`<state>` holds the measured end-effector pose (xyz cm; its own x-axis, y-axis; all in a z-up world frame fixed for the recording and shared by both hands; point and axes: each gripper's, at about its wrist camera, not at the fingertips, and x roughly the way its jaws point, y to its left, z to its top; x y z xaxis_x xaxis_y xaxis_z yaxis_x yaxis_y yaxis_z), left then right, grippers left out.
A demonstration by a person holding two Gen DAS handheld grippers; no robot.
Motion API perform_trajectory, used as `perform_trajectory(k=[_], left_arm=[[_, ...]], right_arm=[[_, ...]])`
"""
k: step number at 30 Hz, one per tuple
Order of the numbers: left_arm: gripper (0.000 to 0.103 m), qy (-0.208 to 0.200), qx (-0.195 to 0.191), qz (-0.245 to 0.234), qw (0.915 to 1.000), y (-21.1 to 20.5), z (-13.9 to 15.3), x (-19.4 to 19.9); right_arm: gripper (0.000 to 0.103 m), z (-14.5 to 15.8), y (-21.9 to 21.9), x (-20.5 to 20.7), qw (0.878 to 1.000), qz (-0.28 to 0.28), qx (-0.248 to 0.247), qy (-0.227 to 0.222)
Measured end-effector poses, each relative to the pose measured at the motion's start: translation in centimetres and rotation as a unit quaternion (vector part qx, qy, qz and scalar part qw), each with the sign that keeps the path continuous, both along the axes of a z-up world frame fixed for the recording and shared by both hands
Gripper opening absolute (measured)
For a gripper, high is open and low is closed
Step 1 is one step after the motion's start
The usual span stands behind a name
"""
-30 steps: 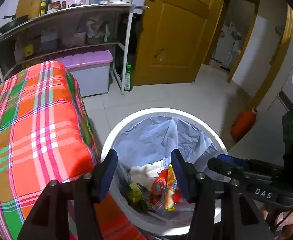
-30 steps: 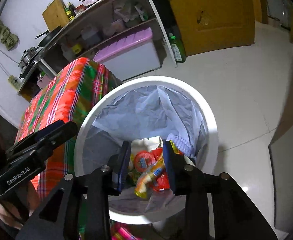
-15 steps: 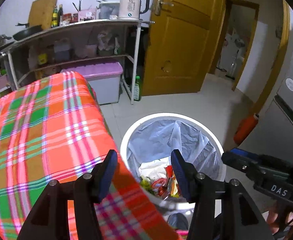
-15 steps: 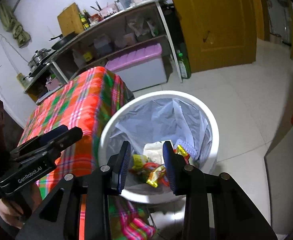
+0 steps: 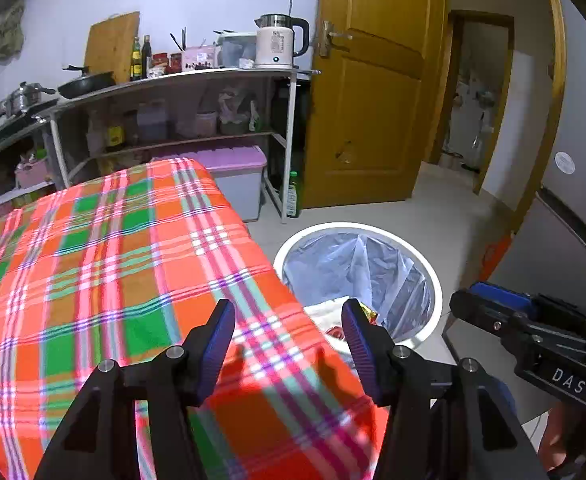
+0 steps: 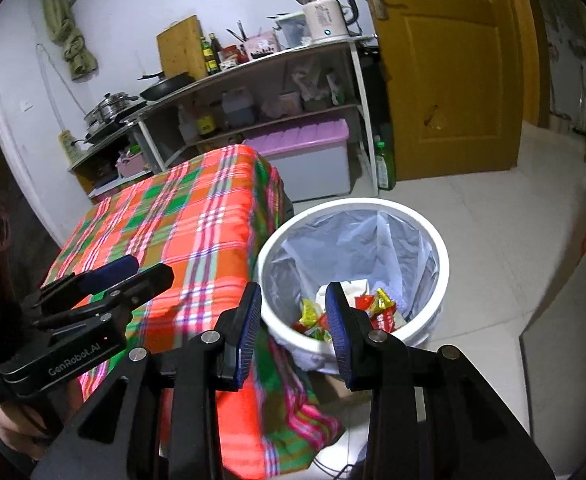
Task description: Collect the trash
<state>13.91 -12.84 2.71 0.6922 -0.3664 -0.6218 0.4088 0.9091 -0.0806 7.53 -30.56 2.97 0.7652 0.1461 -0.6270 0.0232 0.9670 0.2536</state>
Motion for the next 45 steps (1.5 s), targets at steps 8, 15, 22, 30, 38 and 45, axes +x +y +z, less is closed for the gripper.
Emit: perform_trajectory(k=[8,15,22,30,38,45], left_arm=[[0.055,-0.019,-0.006,0.013,0.9997,2.3,0.1,-3.8],[0.055,-0.022,-0.008,0.020,0.9995,3.7,-0.5,-6.3],[0.055,-0.021,-0.012,0.030,0.9992,4.7,-1.3,-8.0],[0.055,-0.013,-0.008,0.037,0.9992,4.8,-2.0,-8.1],[0.055,-0.011,-0.010,0.036,0.9993,4.8,-2.2,-8.1],[0.055,-0.010,-0.011,0.039,0.9991,4.8,-2.3,-8.1]], right_arm=[[0.034,-0.3,2.6,-3.6,1.000,0.004,-0.023,-0.007],[0.034,-0.5,4.8,-5.6,0.998,0.011,-0.054,-0.018],[0.034,-1.1,5.9,-6.8,0.997,0.014,-0.069,-0.023],[0.034,-1.1,6.1,-7.0,0.997,0.009,-0.075,-0.026],[0.034,-1.2,6.1,-7.2,0.997,0.003,-0.076,-0.025],[0.034,-1.2,6.1,-7.1,0.997,0.004,-0.076,-0.022]])
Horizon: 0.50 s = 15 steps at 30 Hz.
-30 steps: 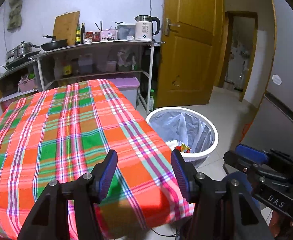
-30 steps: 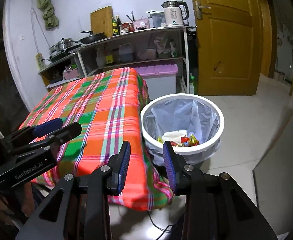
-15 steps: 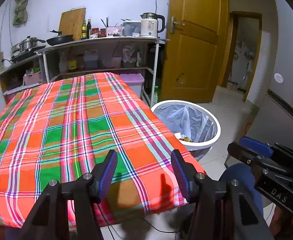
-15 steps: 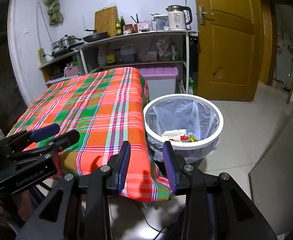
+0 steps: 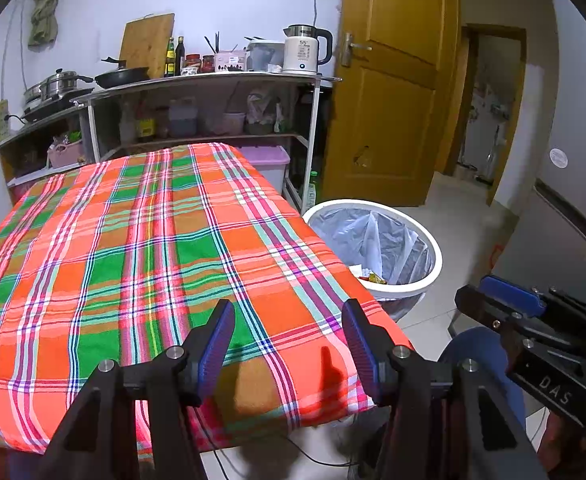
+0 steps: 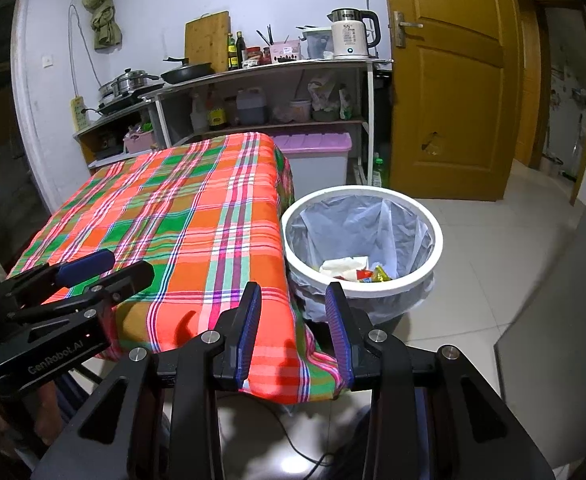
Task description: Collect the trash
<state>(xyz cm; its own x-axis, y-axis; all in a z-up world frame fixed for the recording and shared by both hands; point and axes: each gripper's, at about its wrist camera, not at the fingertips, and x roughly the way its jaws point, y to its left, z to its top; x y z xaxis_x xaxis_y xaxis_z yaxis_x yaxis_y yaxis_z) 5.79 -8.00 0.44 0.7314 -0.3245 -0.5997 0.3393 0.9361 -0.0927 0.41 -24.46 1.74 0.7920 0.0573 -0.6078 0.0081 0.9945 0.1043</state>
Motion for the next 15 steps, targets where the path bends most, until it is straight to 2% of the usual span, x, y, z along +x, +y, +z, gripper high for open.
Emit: perform_trajectory(k=[15], left_arm=[[0.055,-0.001,0.001,0.003,1.0000,0.14,0.12,0.01]], right_arm=[[0.034,-0.03,0.08,0.01,1.000,0.000,0.001,0.000]])
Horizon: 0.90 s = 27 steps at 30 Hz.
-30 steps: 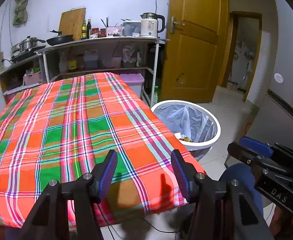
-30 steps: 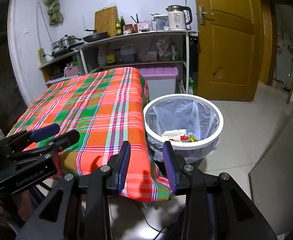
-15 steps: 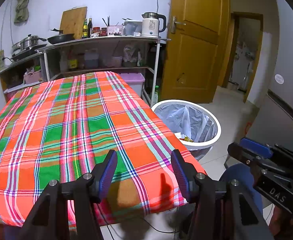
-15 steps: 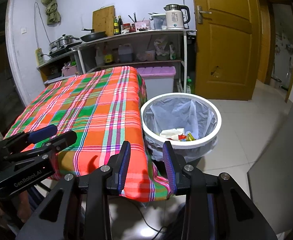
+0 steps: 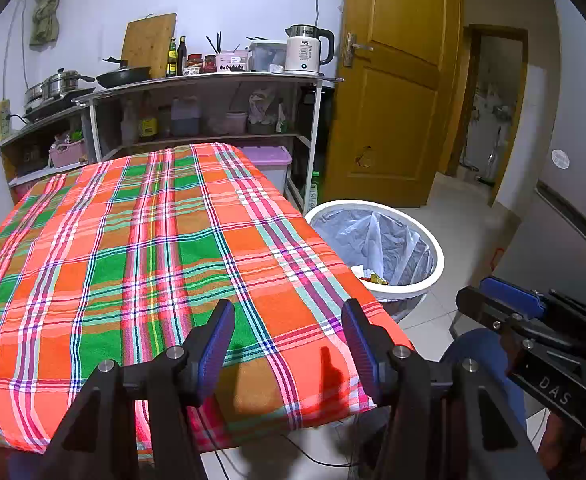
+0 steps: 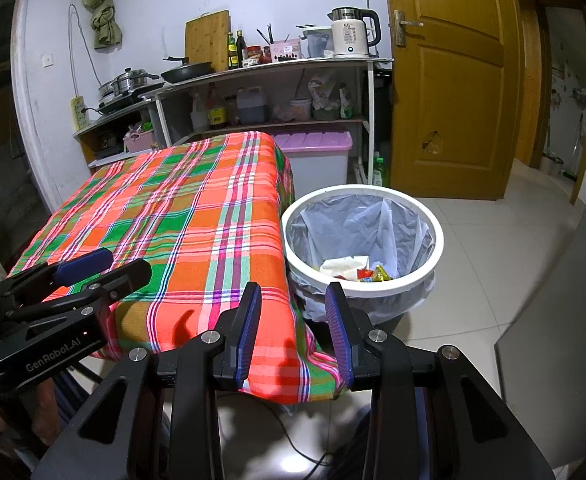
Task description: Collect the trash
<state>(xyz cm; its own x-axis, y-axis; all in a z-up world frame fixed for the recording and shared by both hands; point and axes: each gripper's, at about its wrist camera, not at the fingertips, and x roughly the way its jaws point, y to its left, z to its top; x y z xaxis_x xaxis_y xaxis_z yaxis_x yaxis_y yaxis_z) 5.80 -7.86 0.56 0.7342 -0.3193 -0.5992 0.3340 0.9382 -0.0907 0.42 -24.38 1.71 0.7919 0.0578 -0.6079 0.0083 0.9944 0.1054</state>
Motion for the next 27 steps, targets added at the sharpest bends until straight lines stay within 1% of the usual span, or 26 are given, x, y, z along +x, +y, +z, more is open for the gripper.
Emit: perform_trajectory(k=[27], left_arm=[[0.055,0.006,-0.001,-0.002,1.0000,-0.11,-0.12,0.13]], right_arm=[[0.034,-0.04,0.03,0.11,1.000,0.000,0.000,0.002]])
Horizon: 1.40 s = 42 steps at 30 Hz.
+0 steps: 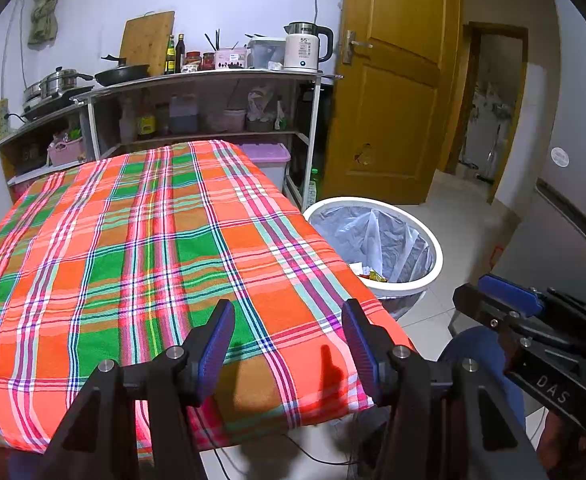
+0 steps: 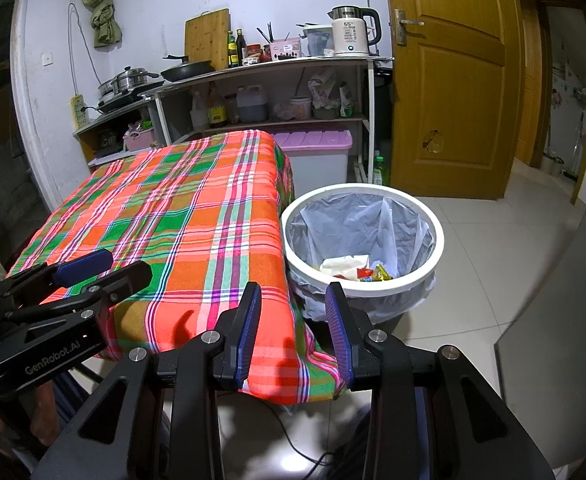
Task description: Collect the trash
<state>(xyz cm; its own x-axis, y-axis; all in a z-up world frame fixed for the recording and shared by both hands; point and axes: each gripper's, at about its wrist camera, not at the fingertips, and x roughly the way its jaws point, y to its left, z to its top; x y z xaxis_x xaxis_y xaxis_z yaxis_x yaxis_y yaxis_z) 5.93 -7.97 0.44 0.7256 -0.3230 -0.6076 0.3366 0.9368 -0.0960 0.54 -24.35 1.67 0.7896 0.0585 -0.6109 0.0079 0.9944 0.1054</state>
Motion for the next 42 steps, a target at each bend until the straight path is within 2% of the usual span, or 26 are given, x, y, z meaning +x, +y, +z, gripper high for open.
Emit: perform_trajectory(k=[35,42], left_arm=[[0.055,0.006,0.015,0.005,0.9998,-0.4,-0.6,-0.1],[0.055,-0.006,0.021,0.013,0.9997,-0.7,-0.5,-0.2]], right_arm=[[0.034,-0.7,-0.1,0.2,1.000,0.001,0.000,0.003],[0.034,-1.1,-0.1,0.5,1.000,0.002,-0.001,0.008]])
